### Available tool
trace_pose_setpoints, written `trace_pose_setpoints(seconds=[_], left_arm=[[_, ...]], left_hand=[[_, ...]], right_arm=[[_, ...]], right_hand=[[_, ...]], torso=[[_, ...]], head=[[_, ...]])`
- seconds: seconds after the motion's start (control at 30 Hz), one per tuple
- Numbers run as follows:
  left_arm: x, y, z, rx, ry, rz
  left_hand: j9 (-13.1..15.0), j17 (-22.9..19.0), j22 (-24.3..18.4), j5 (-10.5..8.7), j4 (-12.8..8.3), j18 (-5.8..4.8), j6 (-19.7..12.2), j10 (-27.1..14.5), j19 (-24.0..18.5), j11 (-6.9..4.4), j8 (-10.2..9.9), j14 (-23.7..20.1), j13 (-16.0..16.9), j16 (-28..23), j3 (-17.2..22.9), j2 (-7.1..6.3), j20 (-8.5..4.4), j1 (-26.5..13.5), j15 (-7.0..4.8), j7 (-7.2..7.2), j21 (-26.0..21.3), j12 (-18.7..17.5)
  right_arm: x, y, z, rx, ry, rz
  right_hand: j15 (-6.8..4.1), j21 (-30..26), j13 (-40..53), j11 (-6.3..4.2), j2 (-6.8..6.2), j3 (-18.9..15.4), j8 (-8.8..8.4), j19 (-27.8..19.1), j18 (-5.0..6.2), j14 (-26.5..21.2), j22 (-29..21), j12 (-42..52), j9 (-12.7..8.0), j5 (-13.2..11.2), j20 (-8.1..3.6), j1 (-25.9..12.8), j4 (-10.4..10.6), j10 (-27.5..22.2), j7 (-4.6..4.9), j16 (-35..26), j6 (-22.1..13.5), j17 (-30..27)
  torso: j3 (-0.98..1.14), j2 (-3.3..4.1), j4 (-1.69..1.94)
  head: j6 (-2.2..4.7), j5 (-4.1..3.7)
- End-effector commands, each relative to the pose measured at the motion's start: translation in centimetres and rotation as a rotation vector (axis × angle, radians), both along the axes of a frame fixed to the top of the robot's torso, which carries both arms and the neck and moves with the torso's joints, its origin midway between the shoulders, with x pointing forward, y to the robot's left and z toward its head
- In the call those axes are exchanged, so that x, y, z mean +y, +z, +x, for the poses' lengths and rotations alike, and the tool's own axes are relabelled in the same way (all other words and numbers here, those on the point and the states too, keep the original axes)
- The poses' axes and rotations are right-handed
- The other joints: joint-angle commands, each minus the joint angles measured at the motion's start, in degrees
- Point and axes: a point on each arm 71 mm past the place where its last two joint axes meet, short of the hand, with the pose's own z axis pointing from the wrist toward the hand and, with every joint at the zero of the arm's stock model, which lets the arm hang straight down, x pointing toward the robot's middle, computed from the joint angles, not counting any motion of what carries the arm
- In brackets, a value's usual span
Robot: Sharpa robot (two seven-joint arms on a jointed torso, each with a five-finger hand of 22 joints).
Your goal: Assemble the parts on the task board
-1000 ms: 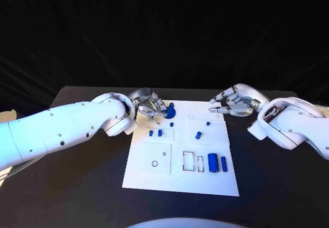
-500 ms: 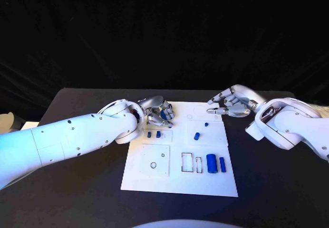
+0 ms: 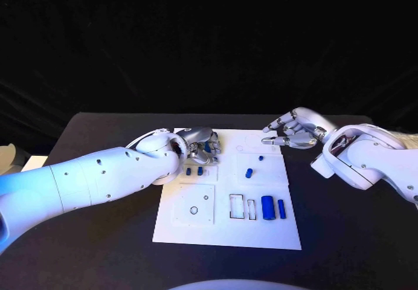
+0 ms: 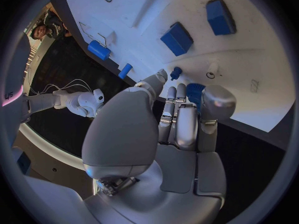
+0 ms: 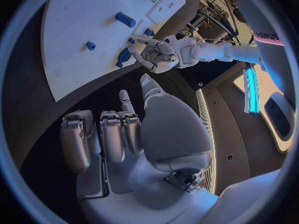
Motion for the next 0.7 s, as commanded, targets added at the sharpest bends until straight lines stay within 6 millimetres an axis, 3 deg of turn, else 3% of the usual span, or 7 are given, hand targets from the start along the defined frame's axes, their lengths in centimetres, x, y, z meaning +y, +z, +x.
trace_pose_setpoints(seconds=[0.03, 0.27, 0.7], left_arm=[[-0.27, -0.28, -0.10, 0.005, -0.018, 0.064], [-0.10, -0.62, 0.02, 0.032, -0.002, 0.100], [-0.40, -1.01, 0.07, 0.044, -0.001, 0.109]], left_hand=[[-0.26, -0.12, 0.32, -0.04, -0.27, -0.51, 0.94, 0.97, 0.51, -0.03, -0.36, 2.45, -0.50, 0.06, 0.66, 0.83, -0.17, 0.23, -0.31, -0.13, 0.63, -0.42], [-0.95, -0.20, 0.75, -0.01, -0.92, -0.60, 1.98, 2.37, 0.69, -0.15, -0.66, 2.53, -1.76, 0.45, 2.41, 1.37, -0.32, 0.69, -0.37, -0.17, 0.97, -1.07], [-1.54, -0.12, 1.87, -0.01, -1.48, -0.82, 2.84, 3.55, 0.91, -0.20, -0.92, 2.57, -2.69, 0.92, 4.03, 1.67, -0.37, 0.63, -0.38, -0.07, 2.02, -1.47]], right_arm=[[0.16, -0.03, -0.08, 0.003, 0.017, -0.001], [0.18, -0.03, -0.09, 0.003, 0.017, -0.001], [0.28, -0.02, -0.10, 0.003, 0.021, -0.001]], right_hand=[[0.28, 0.13, 14.92, 0.16, 0.51, -0.24, 0.06, 6.00, -0.38, 5.98, 15.10, -0.12, 0.06, 0.24, 0.00, -0.11, 0.01, 5.65, -0.32, 0.23, -0.17, 15.08], [0.28, 0.13, 14.92, 0.16, 0.51, -0.24, 0.06, 6.00, -0.38, 5.98, 15.10, -0.12, 0.06, 0.24, 0.00, -0.11, 0.01, 5.65, -0.32, 0.23, -0.17, 15.08], [0.28, 0.13, 14.92, 0.16, 0.51, -0.24, 0.06, 6.00, -0.38, 5.98, 15.10, -0.12, 0.06, 0.24, 0.00, -0.11, 0.01, 5.65, -0.32, 0.23, -0.17, 15.08]], torso=[[-0.01, -0.07, 0.02], [-0.04, -0.08, 0.15], [-0.02, -0.04, 0.05]], head=[[-0.12, -0.05], [-0.24, -0.01], [-0.18, 0.01]])
